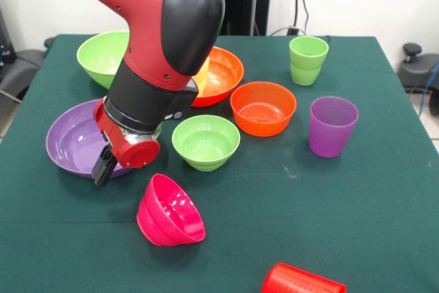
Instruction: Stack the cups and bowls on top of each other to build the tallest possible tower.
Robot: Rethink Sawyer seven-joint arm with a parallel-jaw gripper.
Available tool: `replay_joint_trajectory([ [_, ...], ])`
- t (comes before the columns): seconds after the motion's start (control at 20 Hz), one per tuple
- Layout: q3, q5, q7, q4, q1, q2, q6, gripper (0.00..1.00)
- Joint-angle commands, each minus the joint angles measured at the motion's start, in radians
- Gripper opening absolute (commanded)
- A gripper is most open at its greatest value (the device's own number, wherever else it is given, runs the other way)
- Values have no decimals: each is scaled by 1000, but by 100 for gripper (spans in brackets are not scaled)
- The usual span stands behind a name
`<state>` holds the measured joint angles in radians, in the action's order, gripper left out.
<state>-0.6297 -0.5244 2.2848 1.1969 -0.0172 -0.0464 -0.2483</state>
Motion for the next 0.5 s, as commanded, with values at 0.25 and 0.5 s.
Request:
replay_joint_trajectory([
  [0.25, 88, 28, 114, 1, 6, 20, -11, 0],
  [0.5, 79, 24, 121, 6, 15, 15, -31, 0],
])
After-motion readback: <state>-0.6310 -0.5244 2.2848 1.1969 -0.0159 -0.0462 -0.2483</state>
